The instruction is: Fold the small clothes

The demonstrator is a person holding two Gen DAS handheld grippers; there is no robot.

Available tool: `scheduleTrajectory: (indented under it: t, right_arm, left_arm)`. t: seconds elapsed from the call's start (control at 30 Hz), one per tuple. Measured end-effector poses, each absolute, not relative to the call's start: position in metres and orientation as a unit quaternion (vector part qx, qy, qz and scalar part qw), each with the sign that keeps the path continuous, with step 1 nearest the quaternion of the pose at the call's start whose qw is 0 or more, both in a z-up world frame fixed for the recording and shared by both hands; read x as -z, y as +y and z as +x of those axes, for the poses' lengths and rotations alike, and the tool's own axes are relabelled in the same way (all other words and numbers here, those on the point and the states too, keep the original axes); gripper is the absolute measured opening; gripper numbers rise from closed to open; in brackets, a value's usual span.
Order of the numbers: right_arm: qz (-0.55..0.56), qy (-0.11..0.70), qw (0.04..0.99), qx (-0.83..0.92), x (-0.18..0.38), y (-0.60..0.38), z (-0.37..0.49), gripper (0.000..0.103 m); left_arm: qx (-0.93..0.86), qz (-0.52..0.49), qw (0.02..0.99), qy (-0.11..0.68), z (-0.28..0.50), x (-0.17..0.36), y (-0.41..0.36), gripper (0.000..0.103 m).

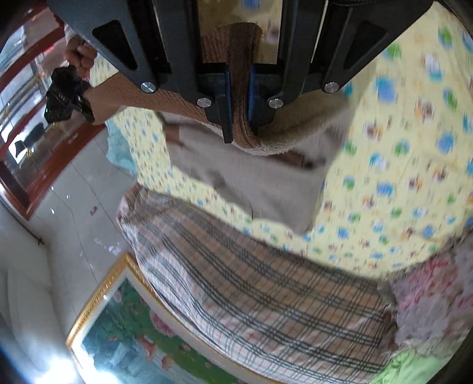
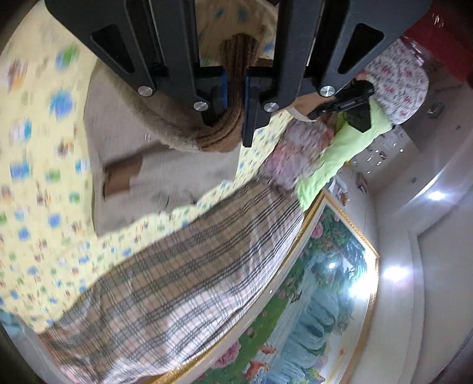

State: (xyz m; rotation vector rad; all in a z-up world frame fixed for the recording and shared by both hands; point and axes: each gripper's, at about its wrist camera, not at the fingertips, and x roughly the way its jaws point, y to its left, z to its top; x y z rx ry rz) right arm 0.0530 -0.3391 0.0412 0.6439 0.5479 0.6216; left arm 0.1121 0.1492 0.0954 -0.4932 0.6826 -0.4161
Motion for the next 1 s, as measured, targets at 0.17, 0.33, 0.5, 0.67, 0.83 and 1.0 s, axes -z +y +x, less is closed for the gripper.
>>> scheduleTrajectory:
  t: [0.17,0.33,0.5,0.67,0.83,1.0]
  right_arm:
    - [0.299,0.257,0.874,-0.283,-0.047,-0.347,0.110,0.009]
    - [0.288,0.275,0.884,-0.246,-0.040,-0.351,0.169,0.009]
    - [0.277,0.304,0.884,-0.222,-0.021,-0.352,0.220,0.009]
    - [0.268,0.335,0.882,-0.196,0.004,-0.355,0.270,0.009]
    - [0.294,0.359,0.869,-0.171,0.033,-0.365,0.305,0.009]
    - [0.297,0.387,0.860,-0.152,0.064,-0.364,0.329,0.009]
  left_arm:
    - [0.173,-0.242,0.897,0.326,0.176,-0.099,0.141,0.005]
    - [0.158,-0.226,0.898,0.342,0.233,-0.088,0.125,0.005]
    - [0.144,-0.198,0.898,0.366,0.287,-0.067,0.110,0.005]
    - [0.127,-0.202,0.893,0.383,0.332,-0.046,0.110,0.005]
    - [0.109,-0.206,0.887,0.399,0.373,-0.021,0.109,0.005]
    - [0.091,-0.196,0.883,0.417,0.396,0.005,0.109,0.005]
